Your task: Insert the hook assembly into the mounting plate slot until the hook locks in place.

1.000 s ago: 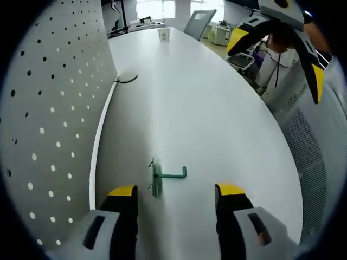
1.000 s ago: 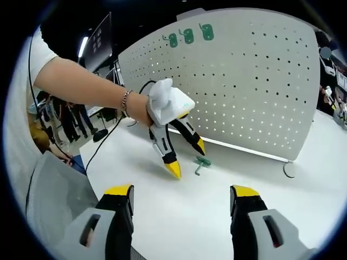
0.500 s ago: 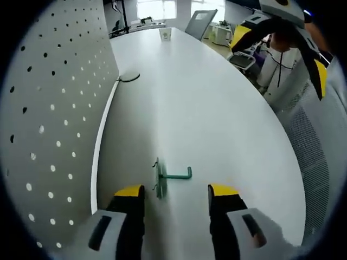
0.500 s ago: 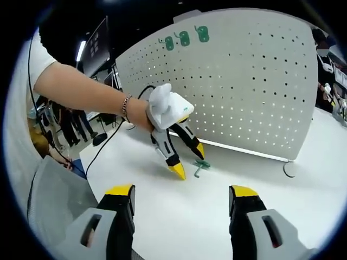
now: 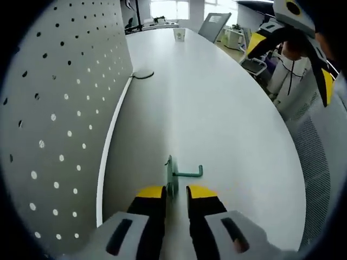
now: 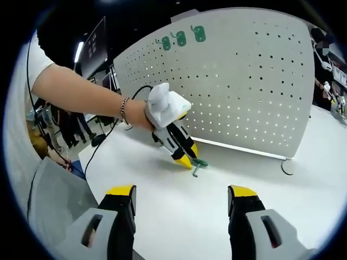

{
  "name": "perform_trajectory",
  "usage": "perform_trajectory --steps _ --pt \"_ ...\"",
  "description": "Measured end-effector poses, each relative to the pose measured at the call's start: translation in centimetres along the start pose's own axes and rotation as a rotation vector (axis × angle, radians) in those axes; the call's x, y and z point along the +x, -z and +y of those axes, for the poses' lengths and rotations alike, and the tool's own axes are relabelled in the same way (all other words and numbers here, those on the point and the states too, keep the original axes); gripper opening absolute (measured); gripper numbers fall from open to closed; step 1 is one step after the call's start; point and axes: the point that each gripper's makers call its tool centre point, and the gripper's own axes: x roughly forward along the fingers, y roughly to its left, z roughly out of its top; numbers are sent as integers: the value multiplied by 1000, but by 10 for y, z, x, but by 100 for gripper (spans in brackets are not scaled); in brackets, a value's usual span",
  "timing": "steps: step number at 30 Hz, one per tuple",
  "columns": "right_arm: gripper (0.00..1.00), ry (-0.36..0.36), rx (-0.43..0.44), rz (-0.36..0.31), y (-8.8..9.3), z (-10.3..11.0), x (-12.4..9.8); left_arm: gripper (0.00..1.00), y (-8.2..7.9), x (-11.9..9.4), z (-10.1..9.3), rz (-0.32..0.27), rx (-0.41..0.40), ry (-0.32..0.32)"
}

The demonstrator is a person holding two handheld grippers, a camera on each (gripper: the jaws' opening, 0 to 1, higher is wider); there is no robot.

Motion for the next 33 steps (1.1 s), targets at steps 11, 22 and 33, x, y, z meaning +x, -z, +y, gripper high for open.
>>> perform_trajectory --steps 11,22,33 --pt "66 11 13 -8 -1 -4 -3 2 2 0 6 -3 -11 -34" --pt "66 13 10 -10 -2 -4 -3 1 2 0 6 -2 21 -45" --pt "66 21 18 -19 -1 -7 -4 1 -13 -9 5 -120 -6 -66"
